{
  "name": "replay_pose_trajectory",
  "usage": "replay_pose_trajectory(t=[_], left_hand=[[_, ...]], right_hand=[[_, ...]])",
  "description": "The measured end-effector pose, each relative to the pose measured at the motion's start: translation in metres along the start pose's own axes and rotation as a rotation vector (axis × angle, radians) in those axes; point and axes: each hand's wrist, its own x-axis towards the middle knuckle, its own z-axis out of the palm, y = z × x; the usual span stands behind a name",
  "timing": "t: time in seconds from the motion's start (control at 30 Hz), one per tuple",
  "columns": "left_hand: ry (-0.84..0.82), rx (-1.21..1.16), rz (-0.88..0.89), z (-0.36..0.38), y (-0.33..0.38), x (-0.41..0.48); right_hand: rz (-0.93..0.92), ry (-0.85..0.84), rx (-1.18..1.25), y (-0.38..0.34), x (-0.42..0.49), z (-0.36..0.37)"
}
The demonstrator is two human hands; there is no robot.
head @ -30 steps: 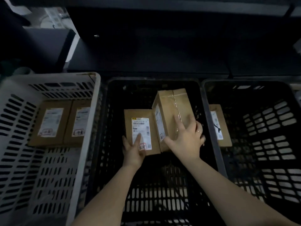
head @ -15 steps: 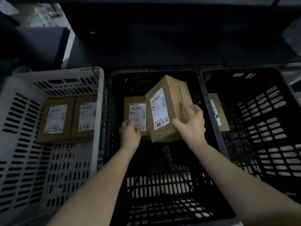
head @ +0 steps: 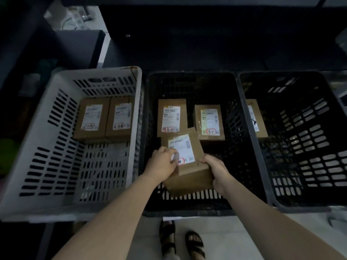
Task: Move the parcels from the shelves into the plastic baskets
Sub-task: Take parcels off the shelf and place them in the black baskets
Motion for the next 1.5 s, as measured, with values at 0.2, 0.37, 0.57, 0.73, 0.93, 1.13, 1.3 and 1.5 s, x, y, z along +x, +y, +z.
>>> replay_pose_trajectory(t=[0.2, 0.37, 0.57, 0.73, 0.93, 1.13, 1.3, 1.5], left_hand=[[-0.273, 0.188, -0.022, 0.030, -0.023, 0.005], [-0.411, 0.408, 0.011, 0.058, -0.039, 0.023], [-0.236, 0.443, -0.018, 0.079, -0.045, 0.037], [-0.229, 0.485, 0.008, 0.064, -0.040, 0.027], [-0.006, 0.405, -0.012, 0.003, 0.001, -0.019], [0.290, 0.521, -0.047, -0.074, 0.047, -0.138], [0.538, 0.608, -0.180, -0.144, 0.060, -0.286], [0.826, 0.687, -0.463, -0.210, 0.057, -0.490]], right_hand=[[0.109, -0.089, -0.127, 0.010, 0.032, 0.027], [0.092, -0.076, -0.269, 0.017, 0.070, 0.031], [-0.121, -0.121, -0.327, 0.003, 0.085, 0.036], [-0.284, -0.127, -0.973, 0.005, 0.077, 0.038], [-0.696, -0.044, -1.655, -0.027, 0.019, 0.036], [-1.137, -0.025, -1.803, -0.070, -0.100, 0.050], [-1.567, -0.109, -1.710, -0.087, -0.233, 0.102], [-2.046, -0.325, -1.524, -0.062, -0.409, 0.199]])
